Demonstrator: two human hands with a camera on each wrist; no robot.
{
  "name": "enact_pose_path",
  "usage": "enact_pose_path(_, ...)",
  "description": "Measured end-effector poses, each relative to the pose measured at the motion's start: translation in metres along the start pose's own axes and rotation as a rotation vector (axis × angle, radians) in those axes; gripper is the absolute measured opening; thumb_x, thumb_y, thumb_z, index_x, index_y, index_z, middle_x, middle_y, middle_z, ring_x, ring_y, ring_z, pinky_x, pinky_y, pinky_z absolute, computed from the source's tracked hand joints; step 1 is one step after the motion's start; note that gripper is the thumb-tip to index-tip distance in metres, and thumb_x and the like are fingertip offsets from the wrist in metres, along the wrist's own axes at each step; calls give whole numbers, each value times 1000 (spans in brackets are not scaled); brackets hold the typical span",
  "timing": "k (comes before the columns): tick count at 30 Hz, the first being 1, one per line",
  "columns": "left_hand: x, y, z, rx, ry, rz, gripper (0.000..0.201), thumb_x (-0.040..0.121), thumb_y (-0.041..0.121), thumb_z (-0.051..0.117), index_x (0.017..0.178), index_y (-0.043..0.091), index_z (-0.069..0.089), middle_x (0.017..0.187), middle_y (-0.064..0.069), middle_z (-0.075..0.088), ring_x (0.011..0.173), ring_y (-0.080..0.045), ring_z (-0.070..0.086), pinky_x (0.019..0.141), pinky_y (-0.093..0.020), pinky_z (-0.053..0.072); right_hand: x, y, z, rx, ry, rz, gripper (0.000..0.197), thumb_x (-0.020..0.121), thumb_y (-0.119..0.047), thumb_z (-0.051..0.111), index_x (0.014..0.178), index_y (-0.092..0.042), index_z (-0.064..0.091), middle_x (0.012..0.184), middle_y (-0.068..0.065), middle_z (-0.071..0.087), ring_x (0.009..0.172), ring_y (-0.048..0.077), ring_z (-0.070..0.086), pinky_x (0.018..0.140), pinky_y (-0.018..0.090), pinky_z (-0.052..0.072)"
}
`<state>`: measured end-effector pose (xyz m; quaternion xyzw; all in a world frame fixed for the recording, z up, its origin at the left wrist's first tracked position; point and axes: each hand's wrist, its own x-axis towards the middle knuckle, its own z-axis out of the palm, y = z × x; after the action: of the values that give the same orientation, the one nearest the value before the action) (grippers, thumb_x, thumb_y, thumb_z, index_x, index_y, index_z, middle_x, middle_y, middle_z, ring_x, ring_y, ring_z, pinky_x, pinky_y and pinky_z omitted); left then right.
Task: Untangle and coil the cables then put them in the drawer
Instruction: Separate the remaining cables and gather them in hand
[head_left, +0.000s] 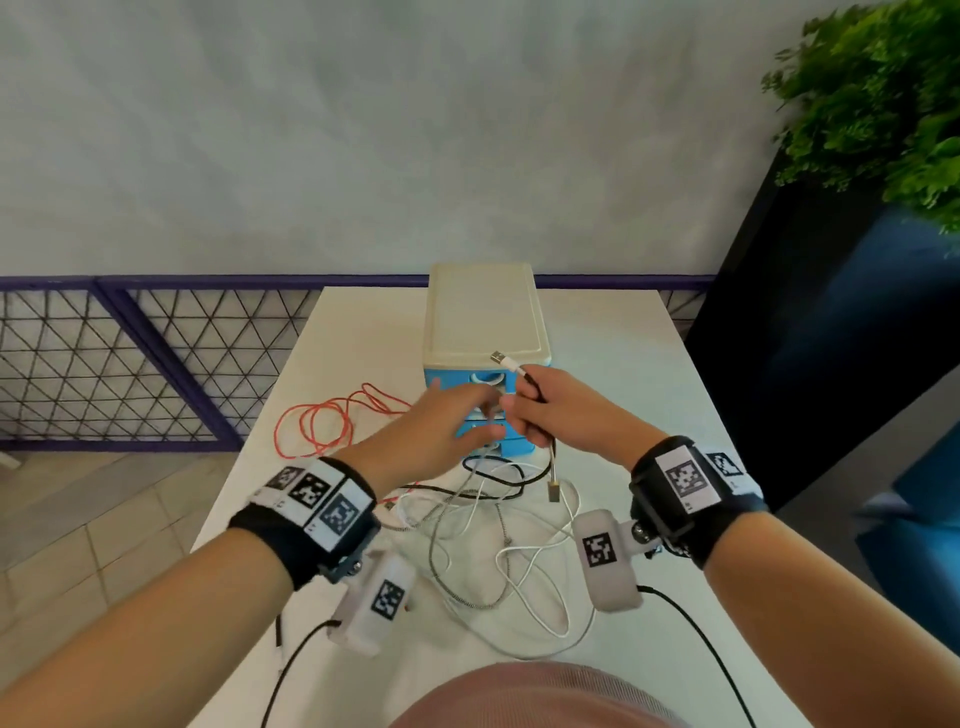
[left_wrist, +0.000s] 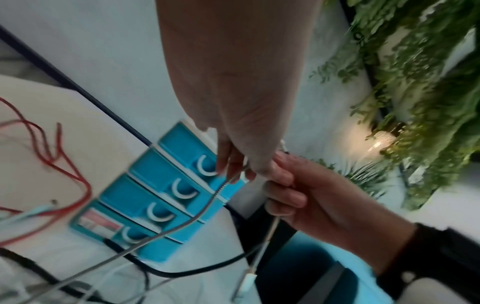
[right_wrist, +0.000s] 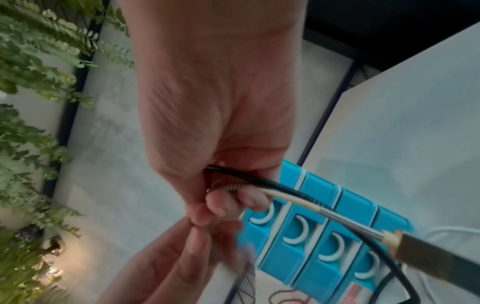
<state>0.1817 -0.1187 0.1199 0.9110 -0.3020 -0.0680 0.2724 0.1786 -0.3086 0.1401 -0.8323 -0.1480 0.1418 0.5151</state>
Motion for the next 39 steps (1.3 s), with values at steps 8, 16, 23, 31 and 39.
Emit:
enact_pose_path(8, -3, -21, -38, -308, 164, -165, 27, 100, 27, 36, 82, 21, 56, 64, 7, 48, 58, -12, 47, 59, -36, 52, -7, -3, -29, -5, -30, 94, 30, 98, -25, 53, 78, -15, 32, 63, -1, 37, 46, 9, 33, 43, 18, 34)
enact_pose_path(16, -11, -20, -26, -325, -27, -106, 32, 98, 19, 46, 125, 34, 48, 98, 2, 63, 96, -15, 61, 89, -33, 48, 3, -12, -22, 66, 106, 70, 7, 92, -12, 61, 85, -12, 64, 59, 2, 63, 41, 10, 37, 44, 19, 33)
enact_pose_path(23, 1, 14, -15, -632, 113, -163, 31, 103, 17, 31, 81, 14, 52, 52, 4, 58, 56, -14, 65, 61, -21, 52, 5, -11, -3, 679, 132, 32, 21, 97, -18, 54, 110, -3, 63, 76, 2, 58, 51, 7, 39, 50, 18, 34)
enact_pose_path(31, 10, 35, -4, -633, -23, -120, 29, 102, 19, 35, 92, 4, 58, 74, -3, 68, 71, -21, 65, 72, -30, 54, 13, -11, 14, 550, 331, 66, 30, 102, -29, 42, 83, -11, 57, 60, -1, 40, 48, 15, 40, 46, 26, 37)
enact_pose_path(39, -17, -21, 6, -279, -98, -309, 30, 98, 29, 43, 77, 15, 59, 71, 0, 65, 59, -13, 59, 59, -27, 49, 7, -6, 18, 569, 320, 154, 19, 103, -12, 28, 100, -7, 46, 67, 2, 46, 46, 10, 39, 42, 21, 34)
